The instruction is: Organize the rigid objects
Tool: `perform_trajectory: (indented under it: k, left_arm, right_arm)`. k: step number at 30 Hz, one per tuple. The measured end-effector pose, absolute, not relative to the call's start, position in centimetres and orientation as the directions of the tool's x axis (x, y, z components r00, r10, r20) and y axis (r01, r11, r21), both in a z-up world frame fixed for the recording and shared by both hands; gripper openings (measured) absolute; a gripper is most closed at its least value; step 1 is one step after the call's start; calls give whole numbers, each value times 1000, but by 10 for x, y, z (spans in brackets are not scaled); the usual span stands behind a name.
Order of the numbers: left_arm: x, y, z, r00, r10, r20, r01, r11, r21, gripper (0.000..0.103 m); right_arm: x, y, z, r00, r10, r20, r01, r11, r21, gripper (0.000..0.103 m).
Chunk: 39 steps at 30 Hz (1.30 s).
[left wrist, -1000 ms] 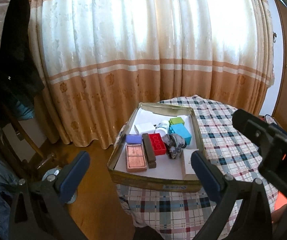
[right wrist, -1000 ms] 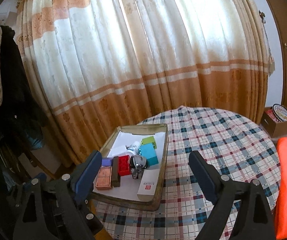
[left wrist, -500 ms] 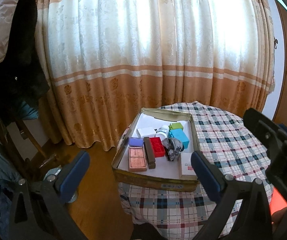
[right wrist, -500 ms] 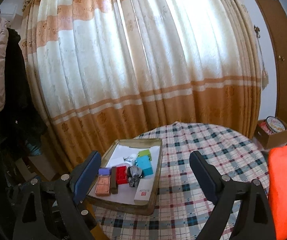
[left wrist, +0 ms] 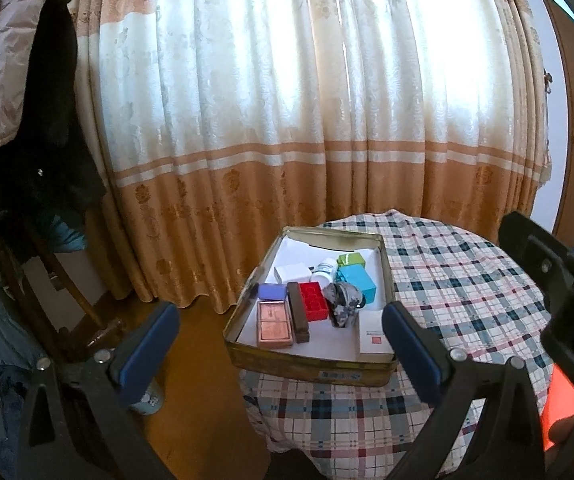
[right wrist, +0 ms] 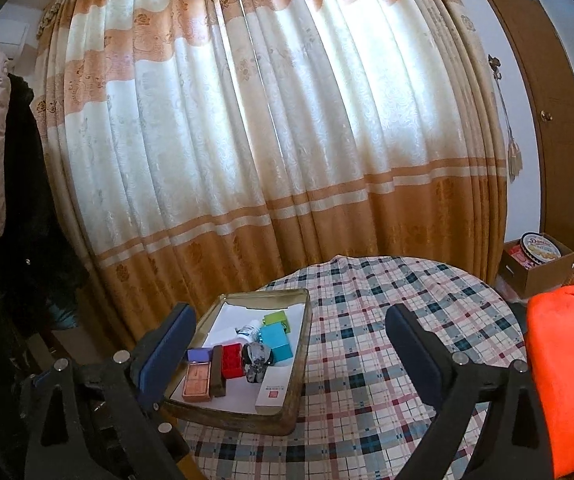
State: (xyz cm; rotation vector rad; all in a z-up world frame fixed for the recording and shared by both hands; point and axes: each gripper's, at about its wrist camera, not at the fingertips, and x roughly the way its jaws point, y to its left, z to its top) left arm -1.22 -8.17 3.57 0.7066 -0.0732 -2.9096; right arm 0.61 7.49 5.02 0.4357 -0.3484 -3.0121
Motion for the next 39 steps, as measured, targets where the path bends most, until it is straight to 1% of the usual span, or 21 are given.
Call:
perform_trajectory:
  k: [3, 7, 14, 23, 31, 39]
  left_arm:
    - [-11, -82, 36, -883, -151, -445, 129, -988, 79, 103]
    - [-9, -86, 36, -887, -127, -443, 120, -992, 43, 103]
    - [-8, -88, 35, -891, -137, -433, 129, -991, 48, 103]
    - [-4, -97, 34, -895, -168, -414, 162, -986, 51, 103]
    - [-1, -97, 35, -897, -195, -396, 180, -981, 75, 103]
    - [-3, -99, 35, -892, -181, -413, 169, -984, 65, 103]
  right_arm:
    - [8, 75, 49, -958, -102, -268, 37, -971, 236, 98]
    - [10, 74, 47, -959, -84, -269, 21, -973, 229, 98]
    - [18, 70, 43, -963, -63, -261, 2, -974, 228, 98]
    - [28, 67, 47, -975, -32, -218, -17, -975, 221, 98]
    - [27, 64, 45, -972, -37, -232, -13, -978, 210, 98]
    - [22, 69, 42, -966, -36, -257, -24, -974, 224, 98]
